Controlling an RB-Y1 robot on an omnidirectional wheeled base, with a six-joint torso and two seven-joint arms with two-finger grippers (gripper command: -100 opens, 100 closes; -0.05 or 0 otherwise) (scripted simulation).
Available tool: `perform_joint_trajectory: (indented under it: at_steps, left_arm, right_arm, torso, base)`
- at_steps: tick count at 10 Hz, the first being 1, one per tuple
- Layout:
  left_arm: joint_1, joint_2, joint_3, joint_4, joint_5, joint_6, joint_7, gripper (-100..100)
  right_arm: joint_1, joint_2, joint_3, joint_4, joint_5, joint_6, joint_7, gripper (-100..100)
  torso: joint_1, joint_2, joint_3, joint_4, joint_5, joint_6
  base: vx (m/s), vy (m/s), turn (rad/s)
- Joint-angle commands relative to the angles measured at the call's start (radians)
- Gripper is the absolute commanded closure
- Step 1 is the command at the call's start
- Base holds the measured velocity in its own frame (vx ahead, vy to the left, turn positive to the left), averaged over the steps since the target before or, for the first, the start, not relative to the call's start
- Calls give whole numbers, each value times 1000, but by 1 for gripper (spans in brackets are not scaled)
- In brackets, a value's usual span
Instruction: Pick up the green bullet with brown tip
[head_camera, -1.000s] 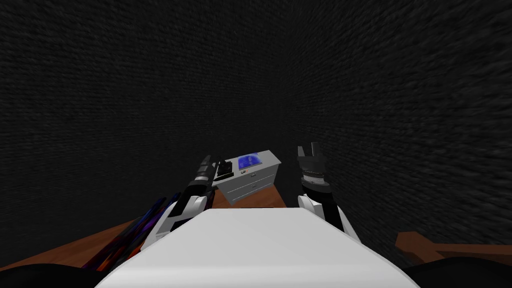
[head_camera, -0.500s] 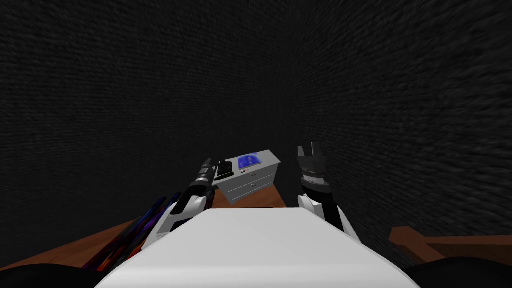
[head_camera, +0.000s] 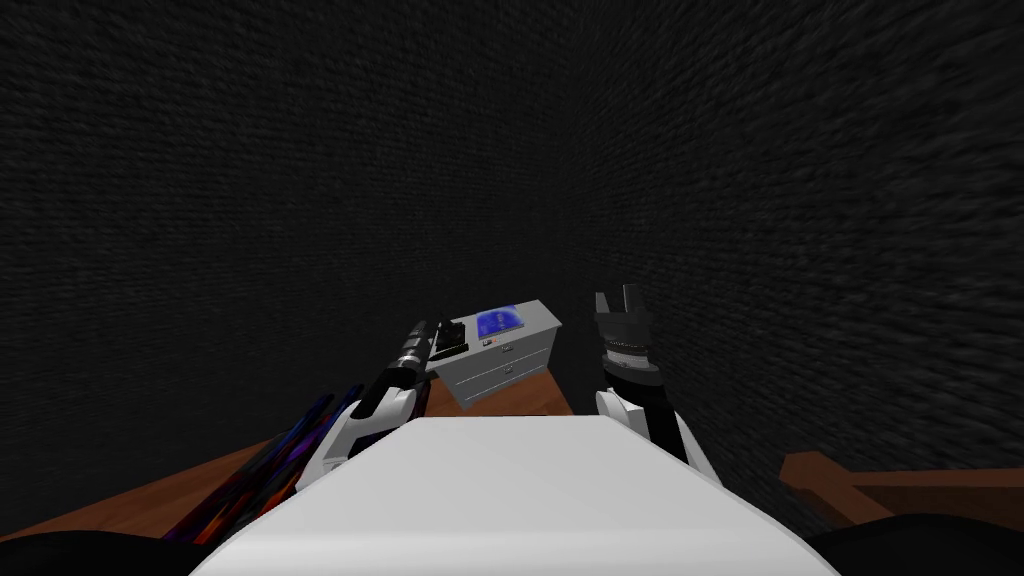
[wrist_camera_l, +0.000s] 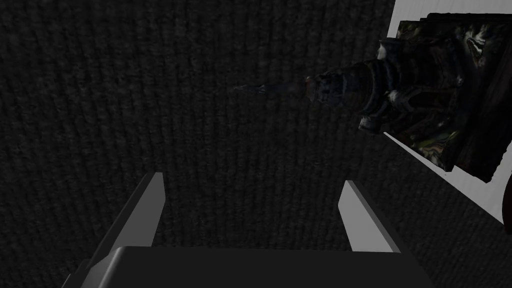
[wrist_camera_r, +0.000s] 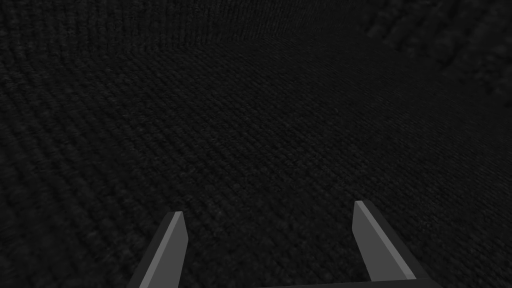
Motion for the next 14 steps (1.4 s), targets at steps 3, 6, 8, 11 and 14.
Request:
perform_joint_trajectory:
  at_steps: [3,6,8,11,14]
  left_arm:
    - [-40,-7,-3,60,3,105,5,-100]
    - [-67,-15,-13,95,7,197,7,-100]
    - [-81,-20,-20,112,9,246,7,-100]
    - [-108,-29,-34,145,14,316,6,-100]
    - [-121,-33,-42,162,16,367,5,-100]
  right_arm:
    - [0,0,0,0,0,0,0,0]
    - [0,0,0,0,0,0,0,0]
    - [0,0,0,0,0,0,0,0]
    - [0,0,0,0,0,0,0,0]
    - [0,0,0,0,0,0,0,0]
  torso:
    - [0,-1,0,0,0,0]
    - [1,-1,-1,0,0,0]
    - [1,-1,-1,0,0,0]
    - [0,-1,-1,0,0,0]
    - [1,-2,-1,0,0,0]
  base:
    - [18,23,11]
    - [26,29,16]
    - [28,31,17]
    - [29,29,24]
    - [32,31,14]
